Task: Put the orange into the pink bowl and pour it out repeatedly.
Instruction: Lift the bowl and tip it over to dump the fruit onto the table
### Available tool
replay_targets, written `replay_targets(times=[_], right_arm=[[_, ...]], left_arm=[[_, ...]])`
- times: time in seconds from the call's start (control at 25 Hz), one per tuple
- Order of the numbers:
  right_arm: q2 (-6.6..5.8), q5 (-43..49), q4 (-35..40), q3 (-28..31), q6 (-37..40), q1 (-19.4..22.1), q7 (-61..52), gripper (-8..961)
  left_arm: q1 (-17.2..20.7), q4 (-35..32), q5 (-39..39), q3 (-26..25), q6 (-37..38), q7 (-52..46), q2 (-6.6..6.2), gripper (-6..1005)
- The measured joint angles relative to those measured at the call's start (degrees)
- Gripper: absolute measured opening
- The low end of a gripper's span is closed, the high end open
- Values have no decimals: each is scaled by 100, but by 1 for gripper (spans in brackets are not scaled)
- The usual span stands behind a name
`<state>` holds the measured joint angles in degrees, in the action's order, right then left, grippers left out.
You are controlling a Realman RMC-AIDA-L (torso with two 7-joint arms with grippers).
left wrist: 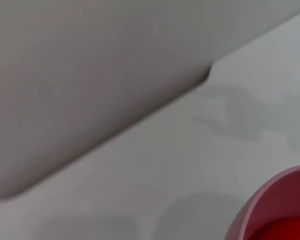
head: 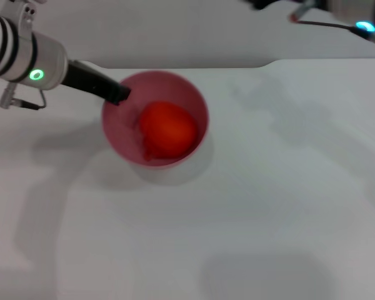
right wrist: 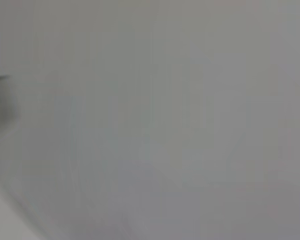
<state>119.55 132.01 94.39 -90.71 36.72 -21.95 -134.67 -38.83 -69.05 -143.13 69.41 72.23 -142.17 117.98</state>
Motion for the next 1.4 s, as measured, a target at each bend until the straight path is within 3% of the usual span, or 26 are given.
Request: replay_targets(times=[0.12,0.4,0.52,0.6,0.68,0.92,1.04,1.08,1.4], right_arm=[[-43,-846,-429,273,-614,260,15,520],[-34,-2251,-784,702,-1247,1005,36,515],[-37,-2509,-886,806,-1250,1108,37,513],[-48,-2711,-991,895,-1213,1171,39,511],[-59,-2781,-1055,955,-1158,1199,57,509],[-52,-2794,-1086,958,-1041,1211,161,505],[-54,-2796,-1088,928,-991,1181,163,502],[-56,-2797,-1088,919,-978,1168,163,502],[-62,-2822,-1088,837,-894,1075,167,495]], left_arm=[[242,-48,317,428,-714,218,2,46],[757,-106,547,1542,-2466,482,5,46],[1026,-296,531,2019,-3136,506,1,46],[1484,-637,501,2552,-3889,723,-2,46],[1653,-764,499,2744,-4187,855,-2,46],[2582,-1089,491,3966,-6481,2084,3,45],[2704,-1021,489,4246,-7066,2502,7,45],[2747,-868,488,4497,-7641,2884,8,45],[2620,-90,484,5162,-9485,4037,34,45]])
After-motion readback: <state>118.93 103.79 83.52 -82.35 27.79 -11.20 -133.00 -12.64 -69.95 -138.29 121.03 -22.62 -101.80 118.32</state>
